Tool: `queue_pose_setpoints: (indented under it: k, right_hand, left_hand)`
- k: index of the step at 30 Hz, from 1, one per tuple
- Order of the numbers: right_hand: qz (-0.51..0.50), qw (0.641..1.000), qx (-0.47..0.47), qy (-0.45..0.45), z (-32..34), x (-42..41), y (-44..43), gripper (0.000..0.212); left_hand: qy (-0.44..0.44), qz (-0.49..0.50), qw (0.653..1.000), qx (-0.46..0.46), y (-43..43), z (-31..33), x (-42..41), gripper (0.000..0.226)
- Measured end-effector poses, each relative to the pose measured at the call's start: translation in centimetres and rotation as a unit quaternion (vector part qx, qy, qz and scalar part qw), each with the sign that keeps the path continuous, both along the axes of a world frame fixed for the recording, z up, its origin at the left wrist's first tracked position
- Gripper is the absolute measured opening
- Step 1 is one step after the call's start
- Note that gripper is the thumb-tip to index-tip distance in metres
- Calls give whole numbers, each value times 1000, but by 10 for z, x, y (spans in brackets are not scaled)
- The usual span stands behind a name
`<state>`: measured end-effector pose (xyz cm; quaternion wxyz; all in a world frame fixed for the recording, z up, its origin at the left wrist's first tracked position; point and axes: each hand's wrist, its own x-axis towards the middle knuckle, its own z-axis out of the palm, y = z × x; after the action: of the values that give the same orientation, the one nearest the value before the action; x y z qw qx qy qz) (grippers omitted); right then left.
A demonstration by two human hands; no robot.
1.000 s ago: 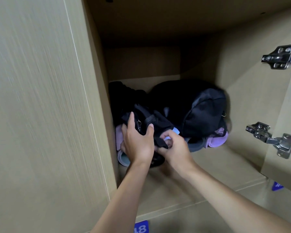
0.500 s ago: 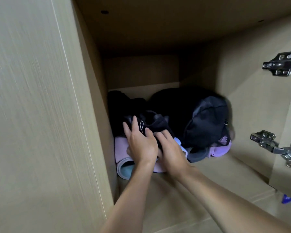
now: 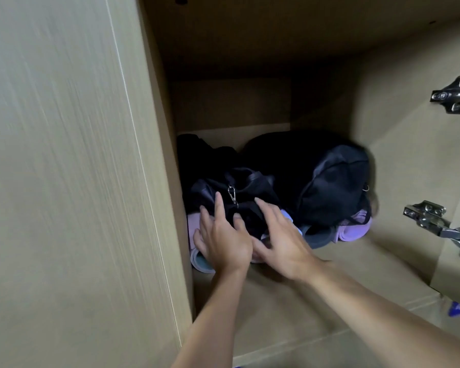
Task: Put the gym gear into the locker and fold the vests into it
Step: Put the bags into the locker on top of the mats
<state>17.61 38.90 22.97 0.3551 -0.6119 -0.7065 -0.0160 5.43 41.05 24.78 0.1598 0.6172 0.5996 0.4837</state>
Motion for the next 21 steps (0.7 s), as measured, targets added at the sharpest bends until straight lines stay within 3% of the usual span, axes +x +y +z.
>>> queue_pose_setpoints:
  k: [3,8,10,17,21]
  right_hand:
    - [-15,990,-36,-134,-4,-4,-5,105]
    - [-102,963,-10,-249,-4,-25,11,80]
    - [-108,953,-5,-284,-4,-22,17,80]
    - [-133,955,-27,-263,7,-30,31,90]
    - [-70,977,-16,-201,-1,-16,18,86]
  left_hand:
    - [-13,-11,1000,-17,2,2,-1,62]
    - [-43,-25,999,-14,-4,4,-2,66]
    - [-56,-25,998,-13,-5,4,-3,66]
    - [-66,-10,998,-16,-6,6,-1,55]
    - [-98,4,995,-9,-4,7,0,48]
